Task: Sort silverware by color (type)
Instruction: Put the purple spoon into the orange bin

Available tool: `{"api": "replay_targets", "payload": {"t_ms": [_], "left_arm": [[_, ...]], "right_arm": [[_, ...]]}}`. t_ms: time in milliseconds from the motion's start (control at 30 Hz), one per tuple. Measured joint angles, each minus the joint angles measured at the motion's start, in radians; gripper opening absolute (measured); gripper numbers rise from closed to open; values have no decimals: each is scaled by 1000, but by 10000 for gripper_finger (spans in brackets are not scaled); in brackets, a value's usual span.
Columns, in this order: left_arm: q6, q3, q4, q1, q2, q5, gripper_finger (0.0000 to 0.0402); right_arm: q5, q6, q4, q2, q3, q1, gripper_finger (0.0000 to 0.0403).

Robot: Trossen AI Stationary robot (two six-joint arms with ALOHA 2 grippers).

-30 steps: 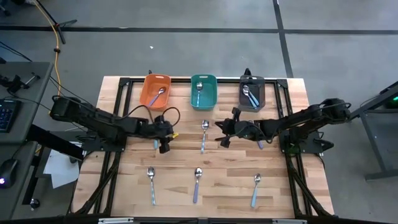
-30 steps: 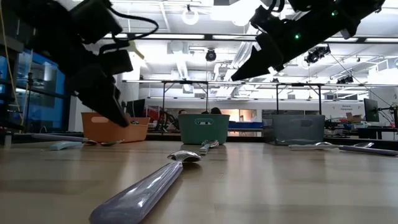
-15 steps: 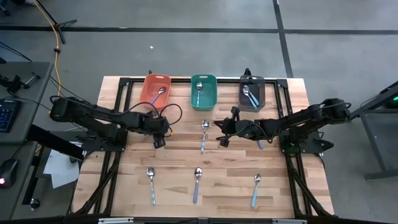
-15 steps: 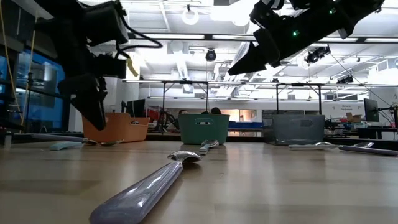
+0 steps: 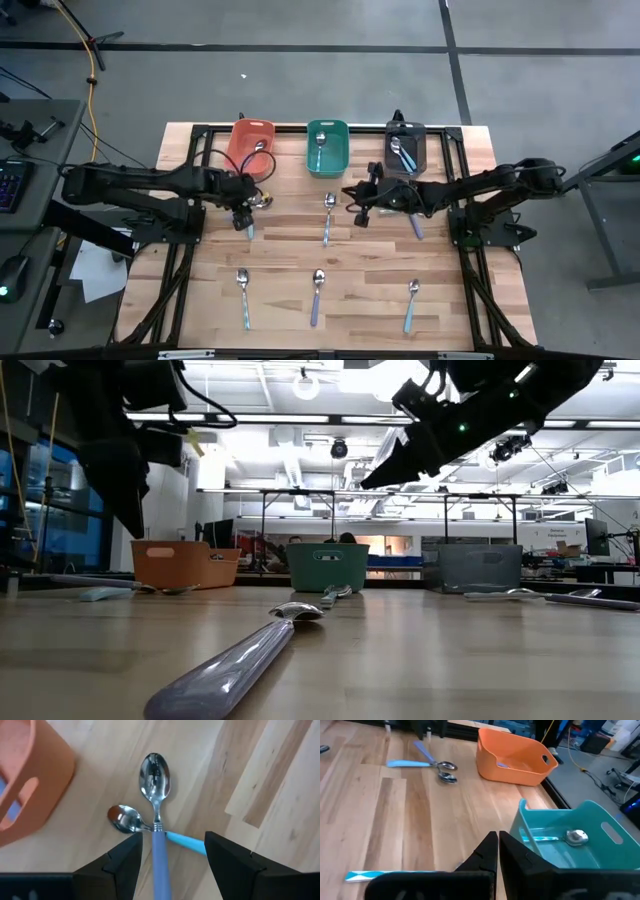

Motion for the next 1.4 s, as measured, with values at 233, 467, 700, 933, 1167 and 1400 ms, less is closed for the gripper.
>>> {"api": "replay_targets", "payload": {"t_ms": [233,467,700,933,1167,1400], "left_arm": [[16,0,-35,36,32,97,207],[34,-1,-34,72,151,97,207],[36,-1,-33,132,258,97,207],[53,-1,-24,154,304,128,201],[54,-1,-23,165,338,128,147],[44,-1,-25,170,359,106,57]], "right_arm": [[-53,-7,0,0,0,-57,0],[-68,-57,0,0,0,-57,0],[-89,-74,0,0,0,-53,0],[-90,-82,-1,0,0,-29,0],[-90,-82,-2,0,0,-8,0],[-89,-81,-2,0,0,2,0]]}}
